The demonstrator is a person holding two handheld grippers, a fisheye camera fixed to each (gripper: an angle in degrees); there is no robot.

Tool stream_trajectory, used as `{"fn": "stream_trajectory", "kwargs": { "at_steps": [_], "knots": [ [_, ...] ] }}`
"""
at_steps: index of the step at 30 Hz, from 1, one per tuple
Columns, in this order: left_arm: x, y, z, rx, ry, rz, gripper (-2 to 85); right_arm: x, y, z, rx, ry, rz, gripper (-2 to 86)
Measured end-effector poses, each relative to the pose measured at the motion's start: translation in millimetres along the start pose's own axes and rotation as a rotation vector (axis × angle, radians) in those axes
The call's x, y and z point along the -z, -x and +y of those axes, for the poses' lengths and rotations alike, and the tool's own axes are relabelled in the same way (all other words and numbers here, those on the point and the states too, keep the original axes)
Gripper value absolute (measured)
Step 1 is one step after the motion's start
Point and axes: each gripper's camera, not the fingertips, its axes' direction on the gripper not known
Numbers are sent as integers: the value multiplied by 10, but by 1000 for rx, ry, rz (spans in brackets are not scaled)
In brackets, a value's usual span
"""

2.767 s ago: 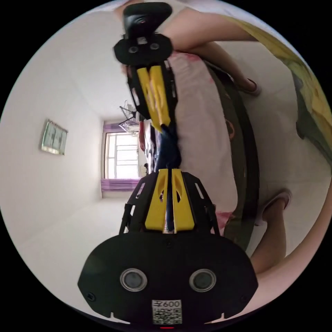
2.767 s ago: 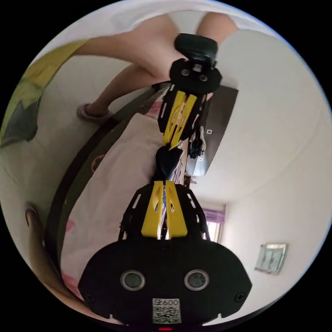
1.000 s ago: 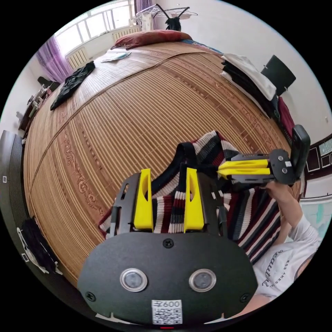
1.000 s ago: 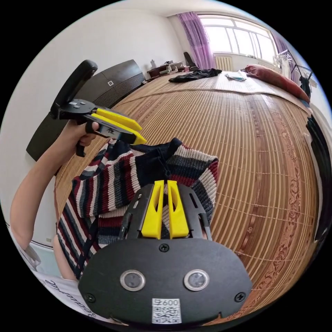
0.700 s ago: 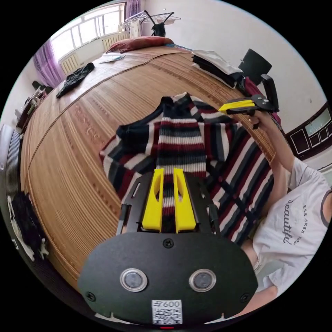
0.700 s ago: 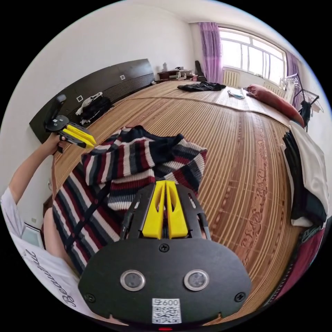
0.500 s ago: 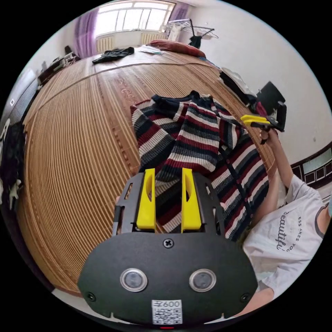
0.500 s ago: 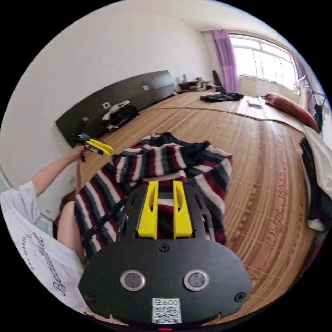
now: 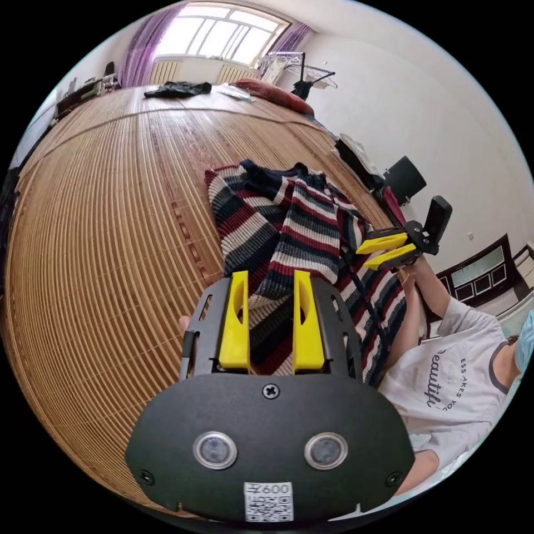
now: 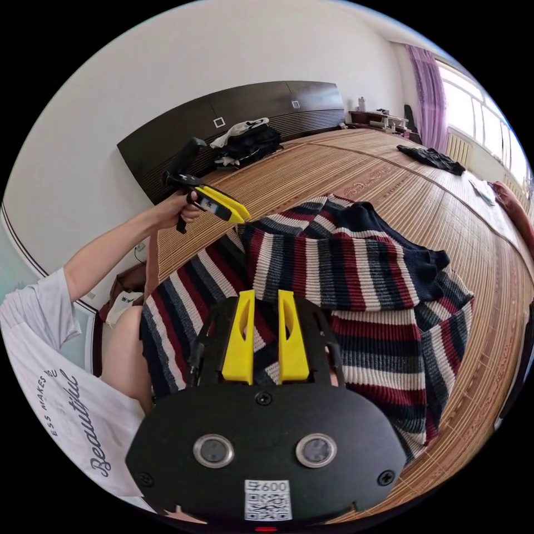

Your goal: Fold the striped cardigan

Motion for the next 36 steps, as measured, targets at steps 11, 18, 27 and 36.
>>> {"fn": "stream_trajectory", "kwargs": {
  "at_steps": [11, 18, 27, 36],
  "knots": [
    [-379, 446, 717, 6, -6, 106, 15, -400, 361, -361, -46, 38, -69, 37],
    [-486, 582, 920, 45, -50, 139, 12, -761, 894, -388, 83, 110, -11, 24],
    [-391, 22, 1037, -62, -148, 75, 24, -952, 2396, -293, 433, 33, 405, 75],
    [-810, -491, 969, -106, 32, -98, 2, -1467, 3300, -42, 946, 267, 677, -7]
  ]
}}
